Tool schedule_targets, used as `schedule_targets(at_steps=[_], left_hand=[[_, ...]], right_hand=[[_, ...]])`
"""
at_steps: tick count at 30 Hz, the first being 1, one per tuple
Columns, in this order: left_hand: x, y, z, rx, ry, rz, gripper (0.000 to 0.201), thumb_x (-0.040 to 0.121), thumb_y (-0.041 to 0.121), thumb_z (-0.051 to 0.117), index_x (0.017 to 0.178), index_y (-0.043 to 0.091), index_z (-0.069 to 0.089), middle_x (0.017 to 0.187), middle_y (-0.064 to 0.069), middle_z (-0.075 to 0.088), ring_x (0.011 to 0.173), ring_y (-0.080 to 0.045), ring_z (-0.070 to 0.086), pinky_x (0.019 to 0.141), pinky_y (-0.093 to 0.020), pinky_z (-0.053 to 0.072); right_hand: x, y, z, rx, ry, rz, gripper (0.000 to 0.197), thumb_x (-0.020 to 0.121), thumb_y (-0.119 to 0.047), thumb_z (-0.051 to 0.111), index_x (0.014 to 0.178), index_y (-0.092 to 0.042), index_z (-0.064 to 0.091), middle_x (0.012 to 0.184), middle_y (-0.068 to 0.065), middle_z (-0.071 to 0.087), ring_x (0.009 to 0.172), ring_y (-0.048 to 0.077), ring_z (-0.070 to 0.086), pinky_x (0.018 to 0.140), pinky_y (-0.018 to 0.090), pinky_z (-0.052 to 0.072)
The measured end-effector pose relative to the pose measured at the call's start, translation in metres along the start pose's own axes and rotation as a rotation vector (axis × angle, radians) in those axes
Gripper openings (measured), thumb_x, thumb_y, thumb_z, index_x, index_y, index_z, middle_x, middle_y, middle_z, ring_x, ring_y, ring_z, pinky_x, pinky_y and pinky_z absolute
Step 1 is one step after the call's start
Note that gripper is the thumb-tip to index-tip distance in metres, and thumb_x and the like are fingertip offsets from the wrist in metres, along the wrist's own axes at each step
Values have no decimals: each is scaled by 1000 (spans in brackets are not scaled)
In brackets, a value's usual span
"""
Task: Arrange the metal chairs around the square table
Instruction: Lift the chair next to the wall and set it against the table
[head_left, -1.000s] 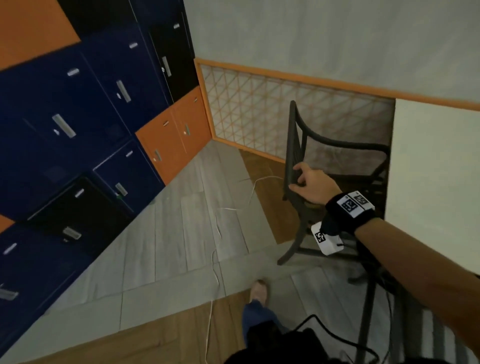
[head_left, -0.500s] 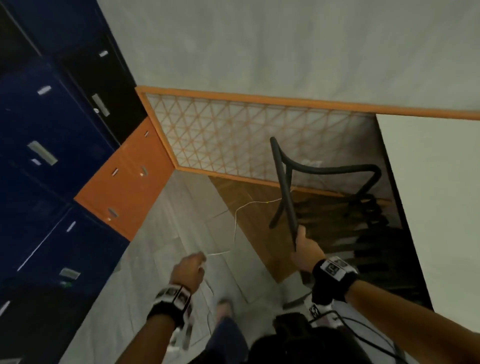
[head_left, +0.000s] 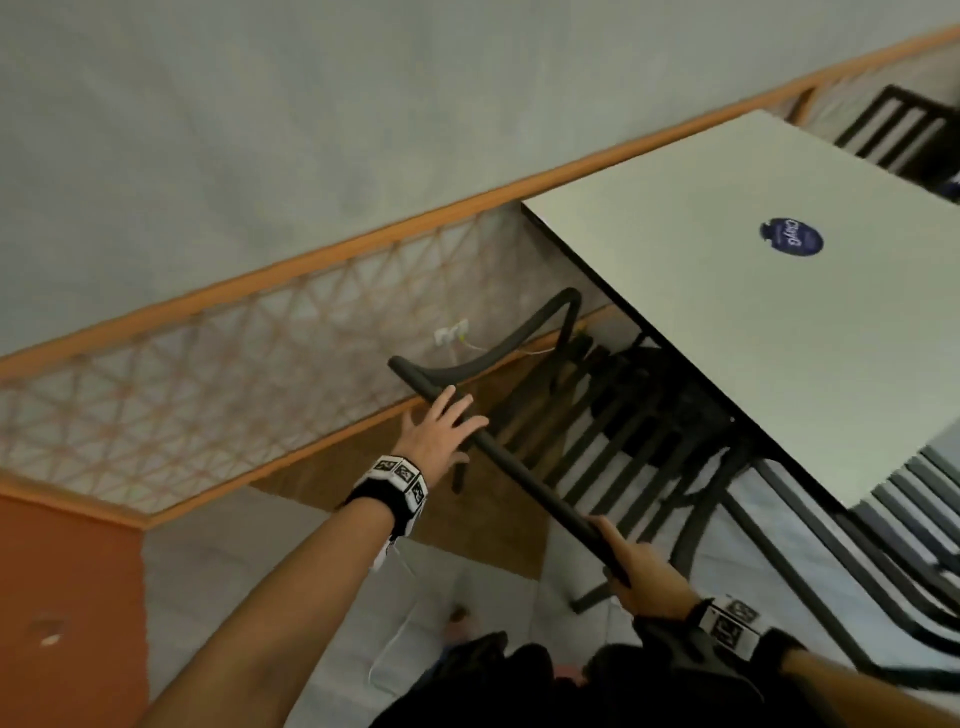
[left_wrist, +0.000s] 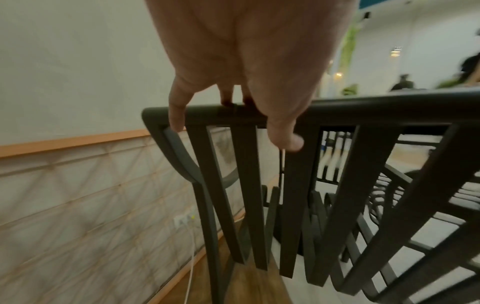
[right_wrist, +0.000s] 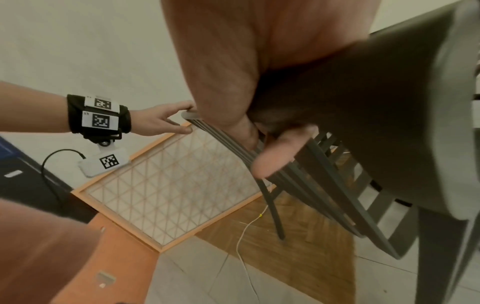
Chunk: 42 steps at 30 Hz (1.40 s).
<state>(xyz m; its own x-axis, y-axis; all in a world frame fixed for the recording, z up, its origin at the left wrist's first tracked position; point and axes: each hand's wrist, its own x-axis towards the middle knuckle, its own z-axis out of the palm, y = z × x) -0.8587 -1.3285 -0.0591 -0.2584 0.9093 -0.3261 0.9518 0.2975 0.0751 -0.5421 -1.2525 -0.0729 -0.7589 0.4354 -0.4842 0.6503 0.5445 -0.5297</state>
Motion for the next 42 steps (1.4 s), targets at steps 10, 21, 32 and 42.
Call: schedule_targets(at_steps=[10,21,32,42], left_hand=[[45,-60,-4,159,-72,216,91,87,-11,43,146,46,4,160,-7,8,147,-40,-6,108,-65,30],[147,-77,-34,203,52,251,81,89,-5,47,144,44,13,159,-9,15,147,-41,-2,110,-68,24],[178,-47,-51,132,53,134,85,91,0,50,144,49,7,161,-8,7,146,-43,-10,107,-74,4],[167,-31,-41,-240,281,-9,71,84,-2,56,145,22,30,160,-17,7,148,-38,-4,116,-61,19]], right_hand=[[24,-54,16,50,77,83,60,88,-18,46,141,-33,21,102,6,67,85,26,66,78,42,56],[84,-64,-30,132,205,145,49,93,-18,46,136,-31,27,87,1,61,69,18,59,67,35,56],[100,-53,-60,120,195,167,47,95,-13,44,137,-29,28,75,-4,51,52,6,48,46,19,41],[95,-30,-75,96,162,98,40,94,-53,42,130,-38,32,106,-4,66,79,13,64,76,36,57]])
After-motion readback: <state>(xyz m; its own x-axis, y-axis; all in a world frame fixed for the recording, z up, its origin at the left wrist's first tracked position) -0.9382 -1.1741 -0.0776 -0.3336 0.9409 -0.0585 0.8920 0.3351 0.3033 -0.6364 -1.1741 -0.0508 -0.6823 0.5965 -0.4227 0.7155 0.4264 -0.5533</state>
